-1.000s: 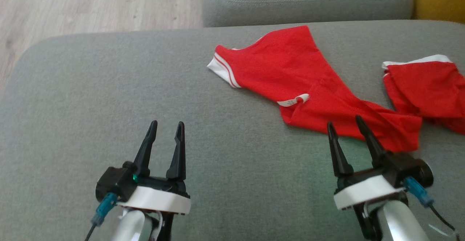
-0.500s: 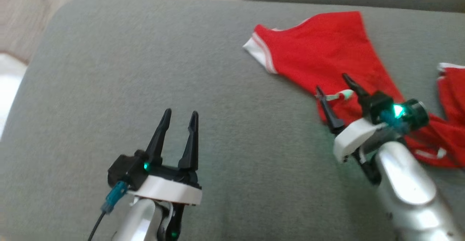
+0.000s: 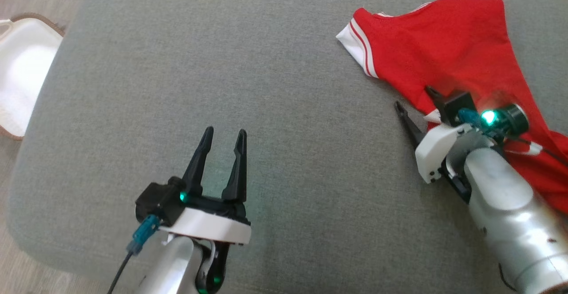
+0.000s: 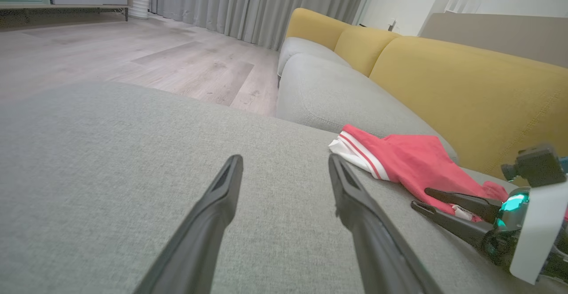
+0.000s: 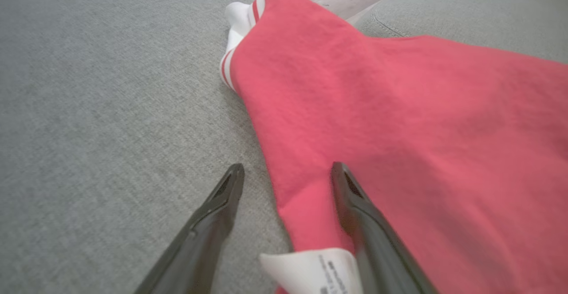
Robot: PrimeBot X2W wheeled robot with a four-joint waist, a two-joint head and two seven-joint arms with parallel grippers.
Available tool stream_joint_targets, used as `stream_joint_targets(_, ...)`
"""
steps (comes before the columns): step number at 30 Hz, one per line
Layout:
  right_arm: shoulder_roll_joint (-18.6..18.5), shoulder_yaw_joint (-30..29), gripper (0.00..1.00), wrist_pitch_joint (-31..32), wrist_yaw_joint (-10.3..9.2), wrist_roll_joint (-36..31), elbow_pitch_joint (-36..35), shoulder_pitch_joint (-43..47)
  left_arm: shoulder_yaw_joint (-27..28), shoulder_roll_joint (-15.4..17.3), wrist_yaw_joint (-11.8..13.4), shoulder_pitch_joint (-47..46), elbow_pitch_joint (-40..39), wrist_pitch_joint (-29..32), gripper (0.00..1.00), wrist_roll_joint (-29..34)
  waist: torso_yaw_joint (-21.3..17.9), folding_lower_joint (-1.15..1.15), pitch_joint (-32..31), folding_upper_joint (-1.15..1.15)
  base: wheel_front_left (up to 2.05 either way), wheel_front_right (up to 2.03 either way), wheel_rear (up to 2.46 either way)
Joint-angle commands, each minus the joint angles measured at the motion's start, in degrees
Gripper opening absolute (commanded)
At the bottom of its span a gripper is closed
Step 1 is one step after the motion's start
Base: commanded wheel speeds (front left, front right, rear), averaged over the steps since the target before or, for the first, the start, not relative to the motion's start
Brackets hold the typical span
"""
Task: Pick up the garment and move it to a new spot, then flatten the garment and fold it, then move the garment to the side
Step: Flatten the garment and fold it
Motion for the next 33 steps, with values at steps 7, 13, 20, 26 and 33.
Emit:
stream_joint_targets(7,3.4,2.0,0.0,-4.8,-0.05,0.2,3.7,-3.4,1.3,0.2,0.3,-2.9,-1.5,-0.5,1.0,0.2,-2.3,0.0,-0.3,0.0,0.0,0.0,0.0)
stream_joint_targets(13,7.3,5.2,0.0,-8.1,-0.05,3.3,-1.5,-2.9,2.4,0.2,-0.1,-2.4,-0.9,-0.5,1.0,1.1,-4.4,0.0,-2.9,0.0,0.0,0.0,0.0)
stream_joint_targets(20,8.5,13.2,0.0,-8.4,-0.05,11.4,-17.3,0.8,3.2,0.2,-0.5,-0.6,-0.2,-0.5,1.0,1.7,-5.9,0.0,-7.1,0.0,0.0,0.0,0.0)
stream_joint_targets(26,5.8,18.9,0.0,-8.4,-0.05,22.2,-32.7,3.0,3.9,0.2,-0.9,1.9,0.1,-0.5,1.0,1.8,-6.3,0.0,-10.4,0.0,0.0,0.0,0.0)
stream_joint_targets(33,-0.6,14.2,0.0,-5.7,-0.05,30.4,-40.3,1.8,3.5,0.2,-1.3,2.9,-0.5,-0.5,1.0,2.1,-4.9,0.0,-10.6,0.0,0.0,0.0,0.0)
